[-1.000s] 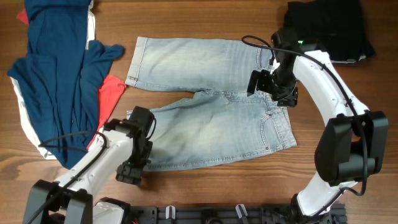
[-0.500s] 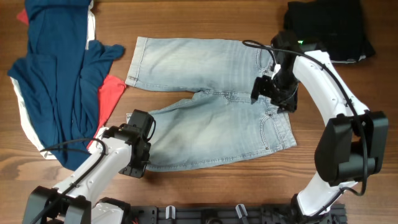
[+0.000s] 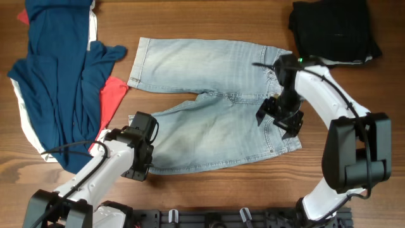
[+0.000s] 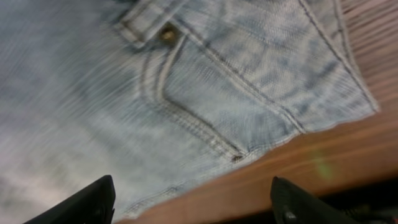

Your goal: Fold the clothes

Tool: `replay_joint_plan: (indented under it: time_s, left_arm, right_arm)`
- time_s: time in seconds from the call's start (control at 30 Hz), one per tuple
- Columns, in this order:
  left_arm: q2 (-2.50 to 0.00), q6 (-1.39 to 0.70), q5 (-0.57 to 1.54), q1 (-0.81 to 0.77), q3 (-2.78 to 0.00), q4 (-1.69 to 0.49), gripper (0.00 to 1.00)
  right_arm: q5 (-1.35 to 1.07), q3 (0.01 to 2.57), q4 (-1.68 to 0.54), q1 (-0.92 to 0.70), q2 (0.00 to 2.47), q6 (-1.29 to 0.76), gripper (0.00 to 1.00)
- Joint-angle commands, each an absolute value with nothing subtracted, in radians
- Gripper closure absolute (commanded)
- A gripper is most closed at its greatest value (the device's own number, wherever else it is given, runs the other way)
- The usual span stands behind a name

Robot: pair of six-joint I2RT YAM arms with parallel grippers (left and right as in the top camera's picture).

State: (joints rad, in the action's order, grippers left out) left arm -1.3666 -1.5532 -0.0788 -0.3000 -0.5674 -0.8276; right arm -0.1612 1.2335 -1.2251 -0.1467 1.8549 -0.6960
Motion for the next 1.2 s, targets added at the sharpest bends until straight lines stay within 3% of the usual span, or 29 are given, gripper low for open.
replay_joint_plan:
  time_s: [0.0,0.3,0.53,0.63,0.7,0.77,0.97,1.17]
  left_arm:
    - [-1.395,-1.552,-0.178,-0.292,-0.523,-0.791,0.96]
    - [-1.395,-1.552,-0.178,-0.292,-0.523,-0.785,0.96]
    - [-1.395,-1.552,-0.181,-0.292,-0.523,-0.785,0.96]
    - [-1.395,-1.552,-0.181,-0.292,-0.523,-0.785,0.96]
    - [-1.395,-1.552,-0.185,-0.292,-0.523,-0.785,0.96]
    - [-1.395,-1.552,-0.189,-0.292,-0.523,-0.785,0.96]
    - [-1.384,-1.551,-0.194,-0.292,-0.529,-0.812,0.96]
    - [-1.258,-1.535,-0.352,-0.281,-0.691,-1.058,0.96]
  right_arm:
    - [-0.086,1.143,-1.172,-0.135,1.843,-0.769,0.21]
    - [0.058,1.055,-1.148,-0.089,1.843,-0.83,0.21]
    - [0.089,0.899,-0.965,-0.026,1.843,-0.838,0.37]
    - [0.09,0.85,-0.881,-0.023,1.843,-0.837,0.56]
    - [0.09,0.839,-0.854,-0.023,1.843,-0.825,0.84]
    - [0.089,0.839,-0.849,-0.023,1.843,-0.801,0.96]
    - [0.089,0.851,-0.853,-0.022,1.836,-0.783,0.96]
    - [0.013,0.905,-0.88,-0.017,1.695,-0.694,0.96]
